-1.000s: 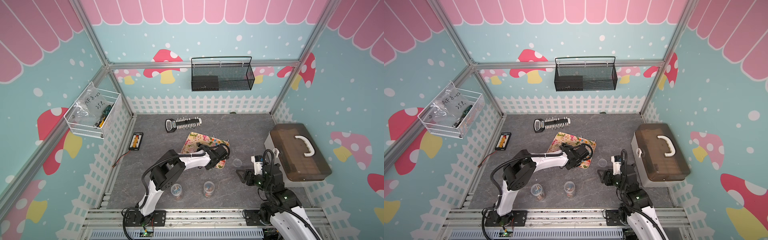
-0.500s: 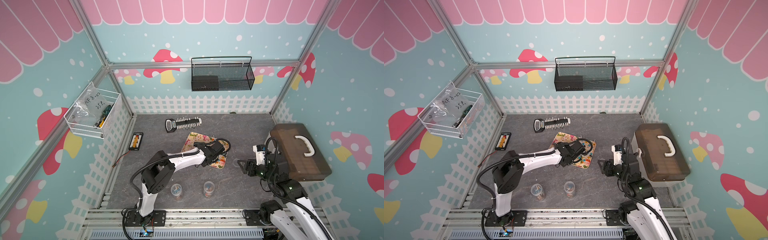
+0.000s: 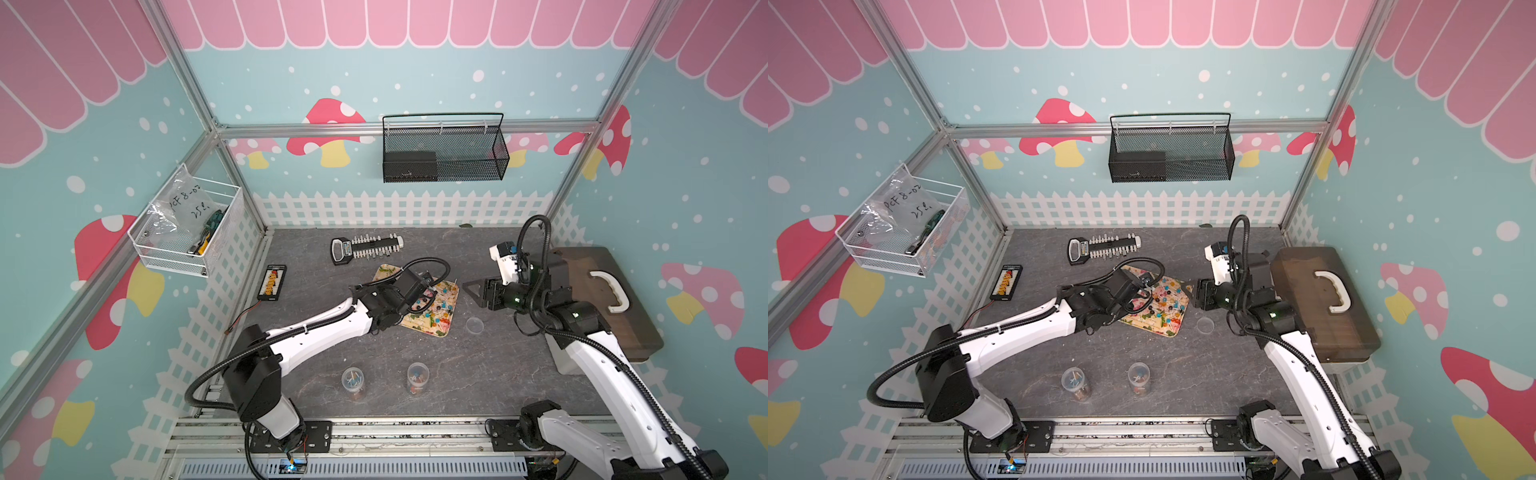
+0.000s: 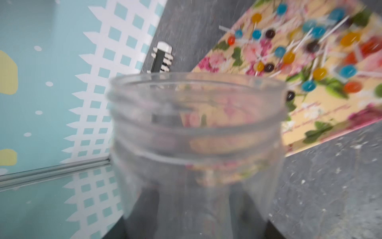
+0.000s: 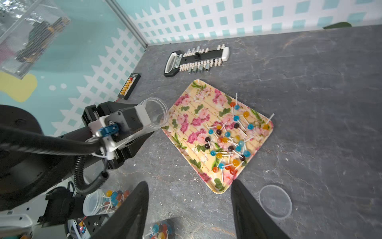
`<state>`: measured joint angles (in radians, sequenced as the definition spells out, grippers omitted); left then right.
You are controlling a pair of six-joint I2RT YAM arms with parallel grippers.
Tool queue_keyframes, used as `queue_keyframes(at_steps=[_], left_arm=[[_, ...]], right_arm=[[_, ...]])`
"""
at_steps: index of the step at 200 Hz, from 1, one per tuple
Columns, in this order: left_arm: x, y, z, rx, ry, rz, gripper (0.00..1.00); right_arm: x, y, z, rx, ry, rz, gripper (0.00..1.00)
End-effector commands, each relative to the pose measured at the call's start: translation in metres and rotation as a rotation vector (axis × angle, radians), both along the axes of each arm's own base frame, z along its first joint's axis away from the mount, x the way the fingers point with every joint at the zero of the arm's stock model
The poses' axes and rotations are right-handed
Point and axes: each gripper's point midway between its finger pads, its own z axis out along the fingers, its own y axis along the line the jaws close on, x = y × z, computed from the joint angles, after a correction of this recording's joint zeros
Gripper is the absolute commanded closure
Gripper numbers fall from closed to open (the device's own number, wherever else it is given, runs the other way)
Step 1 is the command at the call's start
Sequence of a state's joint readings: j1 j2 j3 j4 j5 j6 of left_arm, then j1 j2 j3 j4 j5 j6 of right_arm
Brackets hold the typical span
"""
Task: Pour the candies out of the jar
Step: 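Pour the candies out of the jar onto the tray, then place the jar at the center of the board.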
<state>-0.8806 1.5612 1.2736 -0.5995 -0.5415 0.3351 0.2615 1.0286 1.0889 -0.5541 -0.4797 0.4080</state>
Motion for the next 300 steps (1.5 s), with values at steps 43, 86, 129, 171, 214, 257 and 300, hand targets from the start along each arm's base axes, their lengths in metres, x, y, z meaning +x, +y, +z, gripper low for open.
queue_keyframes(at_steps=[43, 86, 129, 171, 214, 257, 300], left_arm=[[-0.039, -0.03, 0.032, -0.464, -0.005, -0.17, 0.55], [-0.056, -0.036, 0.032, -0.55, 0.009, -0.252, 0.55], [-0.059, -0.043, 0.026, -0.548, 0.027, -0.289, 0.55], [-0.061, -0.047, 0.025, -0.563, 0.025, -0.3, 0.54], [-0.062, -0.05, 0.026, -0.574, 0.022, -0.31, 0.54], [-0.06, -0.049, 0.026, -0.581, 0.02, -0.298, 0.49], [-0.055, -0.042, 0.027, -0.617, 0.003, -0.221, 0.01]], right_arm=[[-0.001, 0.043, 0.04, 0.15, 0.006, 0.237, 0.42], [-0.004, 0.067, 0.04, 0.153, 0.038, 0.345, 0.49], [-0.006, 0.09, 0.01, 0.051, 0.11, 0.408, 0.56], [-0.002, 0.1, -0.014, -0.022, 0.162, 0.421, 0.66], [-0.005, 0.109, -0.025, -0.04, 0.186, 0.448, 0.78], [-0.003, 0.107, -0.028, -0.077, 0.17, 0.423, 1.0], [0.017, 0.09, -0.033, -0.2, 0.134, 0.317, 1.0]])
